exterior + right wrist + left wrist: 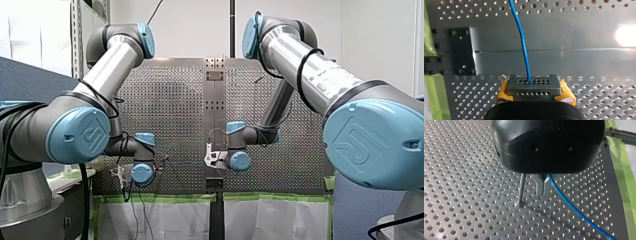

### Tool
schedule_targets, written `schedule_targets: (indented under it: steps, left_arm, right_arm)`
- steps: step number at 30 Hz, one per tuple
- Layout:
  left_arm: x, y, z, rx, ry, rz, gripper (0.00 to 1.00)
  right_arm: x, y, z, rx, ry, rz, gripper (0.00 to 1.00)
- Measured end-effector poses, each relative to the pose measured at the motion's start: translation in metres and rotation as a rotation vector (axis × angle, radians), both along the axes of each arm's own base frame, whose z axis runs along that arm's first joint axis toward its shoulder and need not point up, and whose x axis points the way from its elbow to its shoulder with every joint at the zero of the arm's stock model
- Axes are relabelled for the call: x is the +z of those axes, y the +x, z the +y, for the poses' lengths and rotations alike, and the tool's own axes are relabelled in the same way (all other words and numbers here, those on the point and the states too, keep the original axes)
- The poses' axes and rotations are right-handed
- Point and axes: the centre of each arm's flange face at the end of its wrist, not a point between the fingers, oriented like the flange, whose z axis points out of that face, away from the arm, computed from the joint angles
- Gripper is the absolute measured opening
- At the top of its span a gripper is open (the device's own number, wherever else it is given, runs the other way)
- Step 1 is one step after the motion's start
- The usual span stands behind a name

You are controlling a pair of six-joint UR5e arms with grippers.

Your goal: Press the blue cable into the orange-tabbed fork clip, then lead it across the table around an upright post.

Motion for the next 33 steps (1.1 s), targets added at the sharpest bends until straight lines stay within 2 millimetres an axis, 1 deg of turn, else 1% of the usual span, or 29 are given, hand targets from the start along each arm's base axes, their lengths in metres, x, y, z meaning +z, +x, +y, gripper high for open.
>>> schedule_targets:
  steps: [3, 6, 14, 17, 21, 26, 33]
  left_arm:
    - [-0.001, 0.004, 0.005, 0.01, 0.004, -0.001, 0.0]
    - [0.0, 0.008, 0.014, 0.026, 0.0, -0.006, 0.0]
    - [0.005, 0.034, 0.041, 0.037, -0.027, -0.032, 0.0]
    - [0.004, 0.038, 0.049, 0.03, -0.024, -0.02, 0.0]
    - [0.004, 0.039, 0.051, 0.021, -0.023, -0.011, 0.0]
    - [0.003, 0.038, 0.051, 0.013, -0.02, -0.003, 0.0]
    - [0.003, 0.039, 0.046, -0.021, -0.022, -0.002, 0.0]
  right_arm:
    - [-0.012, -0.001, 0.0, 0.0, 0.007, 0.007, 0.0]
    - [-0.018, 0.0, -0.001, 0.001, 0.011, 0.01, 0.0]
    - [-0.015, 0.006, -0.005, 0.006, -0.005, 0.006, 0.0]
    - [-0.015, 0.005, -0.006, 0.006, -0.002, 0.009, 0.0]
    - [-0.019, 0.004, -0.004, 0.007, 0.008, 0.028, 0.0]
    - [-0.03, 0.001, -0.002, 0.005, 0.021, 0.047, 0.0]
    - [-0.034, -0.004, -0.007, -0.009, 0.024, 0.049, 0.0]
